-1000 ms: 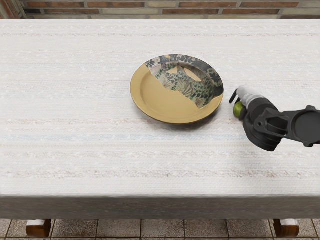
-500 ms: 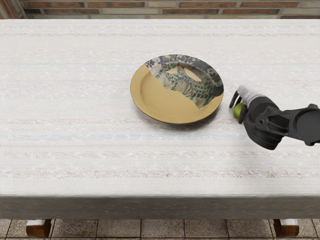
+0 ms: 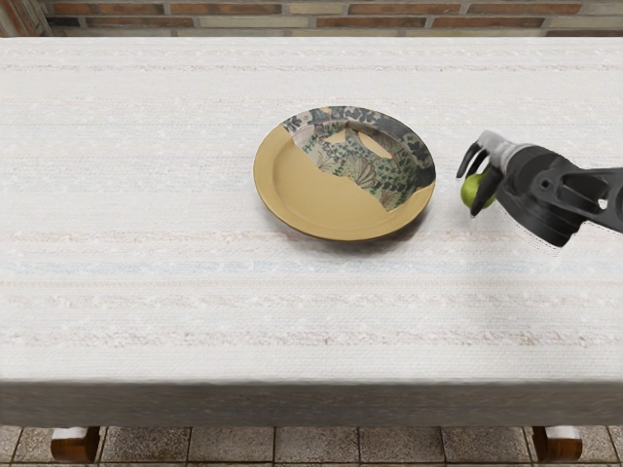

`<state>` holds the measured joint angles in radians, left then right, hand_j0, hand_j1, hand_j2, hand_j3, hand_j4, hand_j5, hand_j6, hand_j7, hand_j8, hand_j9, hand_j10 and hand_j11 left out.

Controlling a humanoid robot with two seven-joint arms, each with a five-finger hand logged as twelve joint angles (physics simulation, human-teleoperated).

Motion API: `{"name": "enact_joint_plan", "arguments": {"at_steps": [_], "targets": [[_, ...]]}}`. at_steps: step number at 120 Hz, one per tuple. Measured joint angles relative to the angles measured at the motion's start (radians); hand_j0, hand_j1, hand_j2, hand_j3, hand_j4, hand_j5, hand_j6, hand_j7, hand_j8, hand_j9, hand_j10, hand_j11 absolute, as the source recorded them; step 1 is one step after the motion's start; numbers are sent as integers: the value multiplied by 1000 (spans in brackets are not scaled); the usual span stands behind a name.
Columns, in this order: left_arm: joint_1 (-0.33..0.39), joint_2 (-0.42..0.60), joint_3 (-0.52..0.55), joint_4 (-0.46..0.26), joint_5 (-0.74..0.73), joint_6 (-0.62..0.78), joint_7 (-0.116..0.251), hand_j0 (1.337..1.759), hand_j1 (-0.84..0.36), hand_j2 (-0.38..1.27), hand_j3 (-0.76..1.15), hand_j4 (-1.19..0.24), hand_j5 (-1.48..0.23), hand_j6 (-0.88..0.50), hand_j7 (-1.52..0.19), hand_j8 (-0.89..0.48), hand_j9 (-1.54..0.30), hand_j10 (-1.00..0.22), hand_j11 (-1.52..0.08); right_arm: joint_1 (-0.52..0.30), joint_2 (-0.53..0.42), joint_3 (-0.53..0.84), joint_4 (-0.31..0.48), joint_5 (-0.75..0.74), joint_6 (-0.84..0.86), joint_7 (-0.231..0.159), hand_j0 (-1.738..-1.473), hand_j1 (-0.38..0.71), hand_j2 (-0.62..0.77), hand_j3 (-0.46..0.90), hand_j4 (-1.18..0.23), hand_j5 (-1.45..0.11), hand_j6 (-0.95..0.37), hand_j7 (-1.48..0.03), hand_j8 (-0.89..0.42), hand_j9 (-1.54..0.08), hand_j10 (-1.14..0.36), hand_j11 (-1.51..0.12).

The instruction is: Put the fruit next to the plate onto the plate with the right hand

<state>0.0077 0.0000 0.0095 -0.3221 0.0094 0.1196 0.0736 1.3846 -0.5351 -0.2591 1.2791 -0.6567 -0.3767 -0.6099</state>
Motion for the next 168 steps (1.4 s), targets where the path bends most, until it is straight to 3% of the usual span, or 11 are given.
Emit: {"name": "enact_joint_plan", "arguments": {"at_steps": [14,35,48,81,100,168], "targets": [[0,0,0,0,0,0,0,1658,349,0,0,0,0,0,0,0,0,0,0,25,-24,34,2,1,52,-1,-1651,166,258,0,-787,-1149,-501,-1073,-408,-1118,-599,-1120],[0,0,1,0,0,0,0,1658,349,0,0,0,0,0,0,0,0,0,0,57,-37,98,8,2,104,0,-1654,235,445,1,-790,-1155,-480,-1078,-404,-1130,-587,-1131],[0,0,0,0,0,0,0,1658,349,0,0,0,0,0,0,0,0,0,0,64,-29,137,14,2,123,-1,-1655,253,452,1,-788,-1164,-462,-1080,-381,-1139,-567,-1137],[0,0,0,0,0,0,0,1658,349,0,0,0,0,0,0,0,0,0,0,67,38,226,36,3,136,-1,-1656,275,474,0,-790,-1179,-456,-1085,-355,-1146,-541,-1140],[0,0,0,0,0,0,0,1658,349,0,0,0,0,0,0,0,0,0,0,65,85,250,31,-1,130,-1,-1657,340,576,1,-801,-1172,-502,-1091,-322,-1139,-516,-1128],[0,0,0,0,0,0,0,1658,349,0,0,0,0,0,0,0,0,0,0,-35,159,247,-5,-46,86,-2,-1658,335,566,1,-810,-1171,-515,-1097,-366,-1134,-577,-1130]]}}
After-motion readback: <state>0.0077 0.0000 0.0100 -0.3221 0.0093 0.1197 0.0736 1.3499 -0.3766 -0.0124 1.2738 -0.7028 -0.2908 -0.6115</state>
